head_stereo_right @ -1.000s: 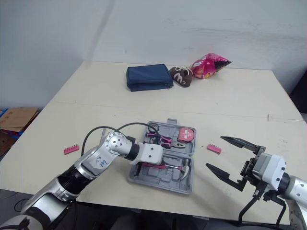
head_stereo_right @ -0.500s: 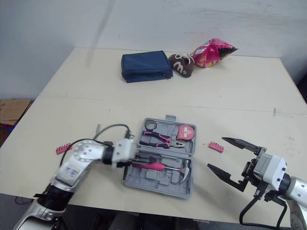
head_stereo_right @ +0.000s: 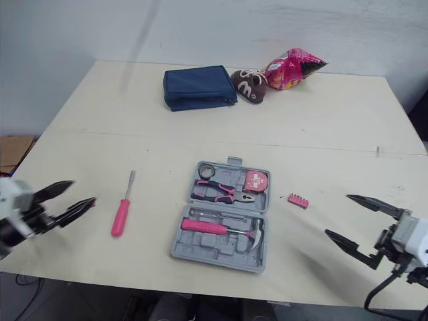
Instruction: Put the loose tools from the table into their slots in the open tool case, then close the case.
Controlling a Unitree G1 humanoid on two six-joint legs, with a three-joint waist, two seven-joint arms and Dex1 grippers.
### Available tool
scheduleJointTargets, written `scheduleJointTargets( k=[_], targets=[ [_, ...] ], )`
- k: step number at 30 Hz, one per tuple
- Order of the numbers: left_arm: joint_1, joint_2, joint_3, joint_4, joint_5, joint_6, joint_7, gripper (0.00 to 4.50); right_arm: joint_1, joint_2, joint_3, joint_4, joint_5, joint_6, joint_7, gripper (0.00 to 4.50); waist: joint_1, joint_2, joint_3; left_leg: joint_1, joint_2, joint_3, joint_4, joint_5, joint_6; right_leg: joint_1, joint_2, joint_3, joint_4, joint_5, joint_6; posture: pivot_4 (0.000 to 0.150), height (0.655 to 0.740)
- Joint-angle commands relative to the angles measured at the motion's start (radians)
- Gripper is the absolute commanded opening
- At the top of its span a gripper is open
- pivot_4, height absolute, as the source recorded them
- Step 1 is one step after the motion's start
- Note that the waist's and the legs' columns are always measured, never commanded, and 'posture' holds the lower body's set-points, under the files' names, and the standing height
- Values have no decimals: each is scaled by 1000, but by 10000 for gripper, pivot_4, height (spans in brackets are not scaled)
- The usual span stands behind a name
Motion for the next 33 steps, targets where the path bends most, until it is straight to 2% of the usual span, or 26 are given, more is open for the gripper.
scheduleJointTargets(
  k=[1,4,10,18,22,26,28,33],
  targets=[
    [-8,52,154,132,40,-122,75,44575,-29,-25,-47,107,-1,-85,49,45000,-1,0,0,0,0,0,0,0,0,0,0,0,0,0,0,1500,7400],
    [39,104,224,279,54,-140,78,44575,-64,-44,-69,277,-20,-185,95,45000,-3,0,0,0,-1,0,0,0,0,0,-1,0,0,0,0,1500,7400],
    [105,176,274,528,87,-241,80,44575,-74,-77,-75,449,-5,-252,172,45000,-6,0,0,-1,-1,2,-3,-2,-2,-4,-2,0,0,-2,-3,1500,7400],
    [99,146,228,449,53,-229,65,44575,-93,-73,-53,462,29,-256,222,45000,-6,0,0,-2,0,2,-2,-2,-7,-9,-3,1,7,-2,-3,1500,7400],
    [104,108,189,316,21,-178,51,44575,-101,-46,-20,376,59,-215,213,45000,-6,0,0,-2,0,2,-2,-2,-8,-9,-3,1,8,-2,-3,1500,7400],
    [157,116,125,217,8,-178,-90,44575,-54,3,38,151,124,-116,187,45000,-10,0,0,-2,0,3,-3,1,-5,-10,-2,0,8,-2,-3,1500,7400],
    [146,145,94,233,13,-187,-152,44575,-35,21,64,36,150,-69,163,45000,-11,0,0,-3,0,3,-3,1,-5,-10,-2,0,8,-2,-3,1500,7400],
    [-47,232,-77,414,96,-319,-274,44575,-60,46,146,-172,169,21,83,45000,-6,0,0,-3,0,3,-1,4,-4,-10,-1,0,11,0,-2,1500,7400]
  ],
)
